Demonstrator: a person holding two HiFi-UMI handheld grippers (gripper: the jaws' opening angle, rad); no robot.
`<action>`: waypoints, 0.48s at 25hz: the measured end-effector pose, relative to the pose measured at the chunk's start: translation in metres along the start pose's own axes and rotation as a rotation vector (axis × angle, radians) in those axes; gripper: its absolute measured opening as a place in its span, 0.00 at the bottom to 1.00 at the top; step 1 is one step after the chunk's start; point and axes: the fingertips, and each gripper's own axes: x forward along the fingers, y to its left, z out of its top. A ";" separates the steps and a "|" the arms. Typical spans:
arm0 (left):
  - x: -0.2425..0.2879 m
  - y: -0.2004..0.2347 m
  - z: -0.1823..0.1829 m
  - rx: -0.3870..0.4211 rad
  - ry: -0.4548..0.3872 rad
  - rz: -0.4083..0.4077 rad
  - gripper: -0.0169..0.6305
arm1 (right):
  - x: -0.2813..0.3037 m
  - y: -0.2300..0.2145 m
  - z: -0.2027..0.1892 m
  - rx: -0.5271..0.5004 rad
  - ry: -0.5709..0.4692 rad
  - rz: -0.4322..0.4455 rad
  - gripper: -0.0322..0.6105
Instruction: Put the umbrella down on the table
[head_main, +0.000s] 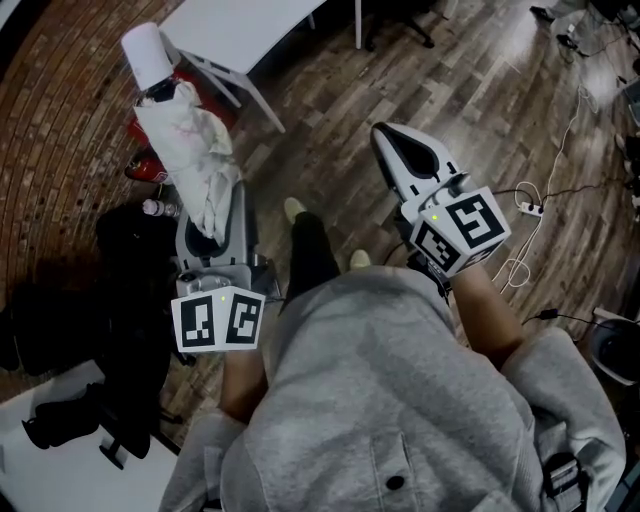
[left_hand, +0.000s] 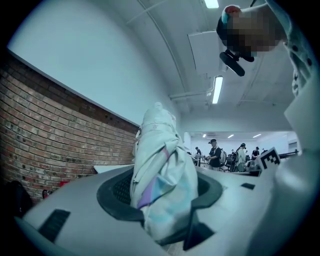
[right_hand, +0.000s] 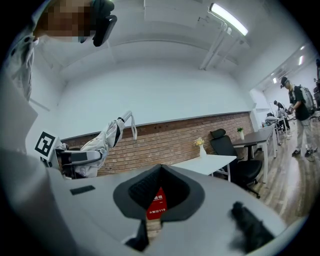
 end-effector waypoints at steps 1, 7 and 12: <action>0.003 0.002 0.002 -0.001 -0.003 -0.003 0.40 | 0.003 0.000 0.001 0.001 -0.001 -0.001 0.09; 0.019 0.016 0.002 -0.011 -0.006 -0.009 0.40 | 0.023 -0.002 0.000 -0.012 0.009 -0.002 0.09; 0.032 0.031 0.000 -0.012 -0.016 -0.010 0.40 | 0.044 -0.009 -0.004 -0.016 0.009 -0.012 0.09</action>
